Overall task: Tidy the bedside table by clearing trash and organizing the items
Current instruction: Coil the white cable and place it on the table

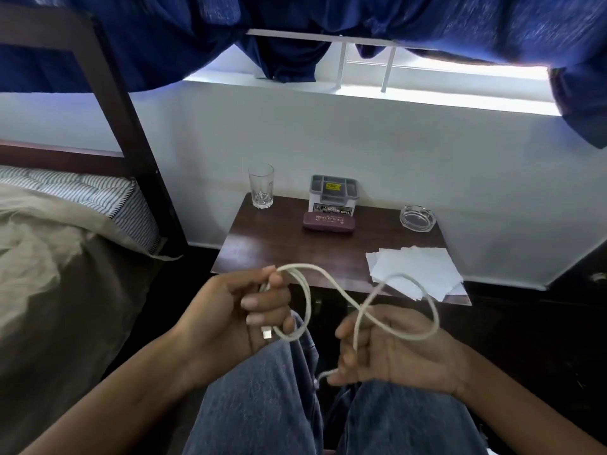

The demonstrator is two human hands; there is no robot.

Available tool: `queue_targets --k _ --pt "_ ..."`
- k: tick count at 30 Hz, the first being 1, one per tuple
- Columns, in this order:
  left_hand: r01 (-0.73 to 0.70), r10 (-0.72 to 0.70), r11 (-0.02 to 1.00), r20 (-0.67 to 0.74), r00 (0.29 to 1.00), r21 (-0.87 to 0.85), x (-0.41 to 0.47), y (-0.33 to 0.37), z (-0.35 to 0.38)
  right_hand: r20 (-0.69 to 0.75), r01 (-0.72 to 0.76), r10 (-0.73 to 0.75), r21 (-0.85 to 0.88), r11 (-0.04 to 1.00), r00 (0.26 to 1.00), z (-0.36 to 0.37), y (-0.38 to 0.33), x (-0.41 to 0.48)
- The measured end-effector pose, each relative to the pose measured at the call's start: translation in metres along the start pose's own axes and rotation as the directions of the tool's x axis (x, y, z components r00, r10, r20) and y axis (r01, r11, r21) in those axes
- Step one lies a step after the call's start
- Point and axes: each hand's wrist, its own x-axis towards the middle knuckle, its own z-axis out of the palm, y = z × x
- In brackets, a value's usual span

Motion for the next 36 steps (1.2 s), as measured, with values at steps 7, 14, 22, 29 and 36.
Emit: queue_targets --k 7,14,22,29,36 --pt "-0.350 0.265 0.916 -0.360 0.895 -0.197 0.005 0.015 -0.019 -0.313 0.141 -0.141 -0.023 0.990 0.939 -0.010 -0.013 -0.001" --pt "-0.524 0.383 0.831 -0.491 0.782 -0.187 0.003 0.028 -0.032 -0.680 -0.155 -0.430 -0.621 0.769 0.593 -0.027 -0.021 -0.006" --pt "-0.627 0.424 0.754 -0.583 0.693 -0.197 -0.002 0.046 -0.048 -0.660 -0.609 -0.318 -0.751 0.255 0.680 -0.046 -0.025 -0.018" --pt "-0.623 0.456 0.770 -0.563 0.689 -0.138 -0.003 0.048 -0.050 -0.529 -0.528 -0.050 -0.829 -0.183 0.847 -0.018 -0.015 -0.013" --pt "-0.667 0.512 0.744 -0.604 0.611 -0.044 -0.001 0.050 -0.047 -0.202 -0.289 0.343 -0.930 0.228 0.917 0.007 -0.018 -0.010"
